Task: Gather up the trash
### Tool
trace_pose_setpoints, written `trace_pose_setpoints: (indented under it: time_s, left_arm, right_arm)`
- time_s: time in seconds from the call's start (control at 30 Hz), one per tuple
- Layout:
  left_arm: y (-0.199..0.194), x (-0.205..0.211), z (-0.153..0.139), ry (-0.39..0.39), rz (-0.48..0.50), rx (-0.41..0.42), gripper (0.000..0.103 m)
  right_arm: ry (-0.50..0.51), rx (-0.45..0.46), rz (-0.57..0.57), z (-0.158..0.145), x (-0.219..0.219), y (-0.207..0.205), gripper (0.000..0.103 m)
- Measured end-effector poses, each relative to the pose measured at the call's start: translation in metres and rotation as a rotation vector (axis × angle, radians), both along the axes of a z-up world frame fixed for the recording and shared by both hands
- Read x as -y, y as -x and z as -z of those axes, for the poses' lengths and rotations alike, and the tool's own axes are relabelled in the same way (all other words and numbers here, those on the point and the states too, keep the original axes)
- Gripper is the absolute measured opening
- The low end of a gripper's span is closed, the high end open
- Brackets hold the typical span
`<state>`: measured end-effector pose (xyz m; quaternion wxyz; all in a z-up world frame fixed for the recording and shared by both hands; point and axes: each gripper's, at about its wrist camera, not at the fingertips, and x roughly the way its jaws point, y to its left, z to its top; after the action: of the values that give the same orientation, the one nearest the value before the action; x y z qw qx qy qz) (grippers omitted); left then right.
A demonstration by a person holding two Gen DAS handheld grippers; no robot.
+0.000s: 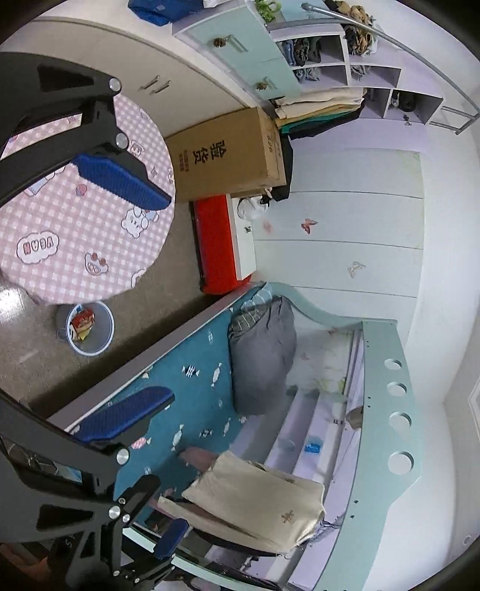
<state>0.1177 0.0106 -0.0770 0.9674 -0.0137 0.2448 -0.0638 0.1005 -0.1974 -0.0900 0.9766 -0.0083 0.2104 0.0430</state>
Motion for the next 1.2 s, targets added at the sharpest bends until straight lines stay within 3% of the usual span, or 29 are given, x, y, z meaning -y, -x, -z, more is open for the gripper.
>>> trace_pose_setpoints:
  time_s: [0.73, 1.2]
  left_arm:
    - [0.000, 0.016, 0.006, -0.082, -0.063, -0.017, 0.094]
    - [-0.012, 0.023, 0.005, -0.081, -0.059, -0.022, 0.094]
  right_arm:
    - [-0.006, 0.000, -0.022, 0.005, -0.007, 0.001, 0.094]
    - [-0.025, -0.030, -0.019, 0.009, -0.003, -0.011, 0.094]
